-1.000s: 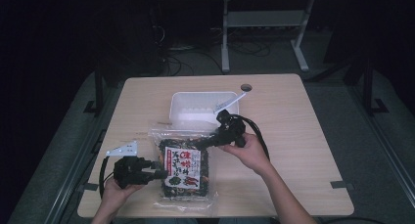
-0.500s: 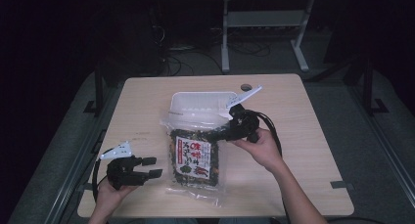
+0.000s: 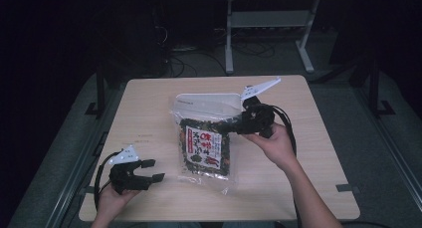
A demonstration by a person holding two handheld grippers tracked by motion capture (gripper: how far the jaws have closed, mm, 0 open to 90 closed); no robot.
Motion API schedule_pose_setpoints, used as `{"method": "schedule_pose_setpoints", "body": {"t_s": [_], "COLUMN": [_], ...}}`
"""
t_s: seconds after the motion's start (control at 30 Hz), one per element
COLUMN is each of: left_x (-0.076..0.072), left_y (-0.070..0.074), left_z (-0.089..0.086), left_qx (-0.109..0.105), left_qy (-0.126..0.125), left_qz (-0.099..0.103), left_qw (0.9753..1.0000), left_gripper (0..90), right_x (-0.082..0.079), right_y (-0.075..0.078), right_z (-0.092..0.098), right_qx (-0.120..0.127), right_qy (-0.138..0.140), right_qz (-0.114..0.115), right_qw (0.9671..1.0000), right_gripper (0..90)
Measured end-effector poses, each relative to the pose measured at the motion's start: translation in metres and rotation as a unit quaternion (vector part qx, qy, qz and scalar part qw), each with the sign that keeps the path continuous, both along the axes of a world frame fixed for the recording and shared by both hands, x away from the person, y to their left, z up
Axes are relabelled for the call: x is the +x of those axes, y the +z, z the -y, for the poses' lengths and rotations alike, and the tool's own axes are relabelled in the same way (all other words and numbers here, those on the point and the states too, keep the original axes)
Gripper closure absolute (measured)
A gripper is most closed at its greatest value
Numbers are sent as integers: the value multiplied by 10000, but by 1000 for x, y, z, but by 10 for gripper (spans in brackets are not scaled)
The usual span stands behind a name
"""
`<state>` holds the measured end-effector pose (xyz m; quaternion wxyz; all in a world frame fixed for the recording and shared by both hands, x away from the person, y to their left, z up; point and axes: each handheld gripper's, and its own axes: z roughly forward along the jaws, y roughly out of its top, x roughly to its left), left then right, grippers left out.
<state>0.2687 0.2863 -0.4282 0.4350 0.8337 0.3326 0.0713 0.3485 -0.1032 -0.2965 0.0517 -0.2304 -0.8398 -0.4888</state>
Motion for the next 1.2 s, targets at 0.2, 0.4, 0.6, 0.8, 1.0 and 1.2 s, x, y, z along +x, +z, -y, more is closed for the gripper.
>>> {"method": "schedule_pose_setpoints", "body": {"t_s": [0.2, 0.4, 0.6, 0.8, 1.0, 1.2], "left_x": [-1, -1, -1, -1, 0, 1], "left_y": [0, -1, -2, -2, -3, -3], "left_z": [-2, -2, -1, -4, -6, -9], "left_qx": [53, 159, 288, 286, 270, 227], "left_qy": [55, 92, 123, 173, 182, 189], "left_qz": [12, 32, 53, 51, 29, -12], "left_qw": [10000, 9998, 9995, 9994, 9995, 9996], "left_gripper": [311, 303, 296, 296, 295, 295], "right_x": [1, 4, 5, 10, 22, 32], "right_y": [6, 14, 30, 52, 70, 81], "right_z": [3, 4, 3, 1, -5, -13], "right_qx": [-9, -58, -92, -174, -125, -90], "right_qy": [-120, -262, -408, -663, -844, -1116], "right_qz": [70, 175, 406, 701, 920, 1183], "right_qw": [9999, 9995, 9983, 9952, 9921, 9867], "right_gripper": [773, 773, 774, 773, 774, 774]}}
